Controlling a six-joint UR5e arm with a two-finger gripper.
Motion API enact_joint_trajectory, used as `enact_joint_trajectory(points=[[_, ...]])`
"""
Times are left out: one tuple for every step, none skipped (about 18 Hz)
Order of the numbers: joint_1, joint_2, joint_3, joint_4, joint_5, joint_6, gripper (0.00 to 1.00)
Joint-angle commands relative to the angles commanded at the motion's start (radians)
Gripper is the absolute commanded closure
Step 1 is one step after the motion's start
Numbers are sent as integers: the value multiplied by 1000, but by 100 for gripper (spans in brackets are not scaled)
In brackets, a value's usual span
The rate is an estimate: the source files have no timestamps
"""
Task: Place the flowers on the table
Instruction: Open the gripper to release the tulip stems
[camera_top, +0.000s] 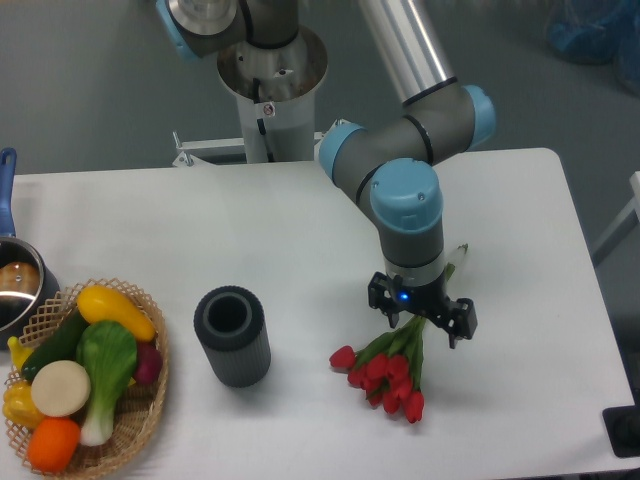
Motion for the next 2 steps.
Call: enact_joint_trajectory(points=[[-2,0,0,0,0,-2,0],[-2,0,-2,0,0,0,0]])
